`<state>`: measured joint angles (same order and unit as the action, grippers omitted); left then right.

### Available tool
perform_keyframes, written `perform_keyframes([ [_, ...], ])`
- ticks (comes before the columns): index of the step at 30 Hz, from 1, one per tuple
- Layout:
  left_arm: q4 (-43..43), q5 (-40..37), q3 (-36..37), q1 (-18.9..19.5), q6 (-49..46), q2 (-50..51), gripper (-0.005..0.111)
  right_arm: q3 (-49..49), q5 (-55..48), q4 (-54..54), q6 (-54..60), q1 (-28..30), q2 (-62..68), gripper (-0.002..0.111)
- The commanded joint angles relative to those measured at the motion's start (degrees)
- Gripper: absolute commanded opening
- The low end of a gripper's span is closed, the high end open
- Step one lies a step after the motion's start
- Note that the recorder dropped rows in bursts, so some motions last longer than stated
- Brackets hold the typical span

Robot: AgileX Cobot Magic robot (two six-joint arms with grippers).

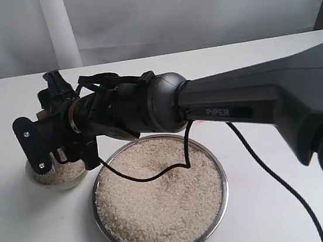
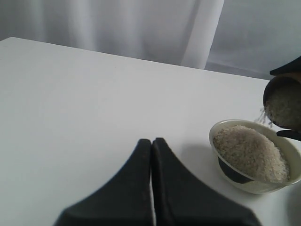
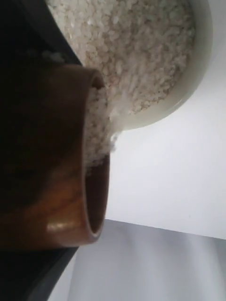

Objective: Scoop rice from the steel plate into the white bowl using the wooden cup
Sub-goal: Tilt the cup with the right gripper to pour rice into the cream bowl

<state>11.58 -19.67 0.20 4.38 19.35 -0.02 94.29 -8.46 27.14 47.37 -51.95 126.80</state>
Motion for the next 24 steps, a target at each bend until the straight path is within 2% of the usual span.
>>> perform_keyframes([
  [1,-0.33,0.34,-0.2,-0.37,0.1,0.02,0.0,0.52,0.72,0.71,4.88,0.0,-0.45,0.0],
  [18,-0.33,0.34,-0.2,-0.37,0.1,0.02,0.0,0.52,0.72,2.44,16.8,0.1,-0.45,0.0],
  [24,-0.33,0.34,-0.2,-0.37,0.1,0.02,0.0,0.52,0.93,3.7,17.21,0.1,-0.45,0.0],
])
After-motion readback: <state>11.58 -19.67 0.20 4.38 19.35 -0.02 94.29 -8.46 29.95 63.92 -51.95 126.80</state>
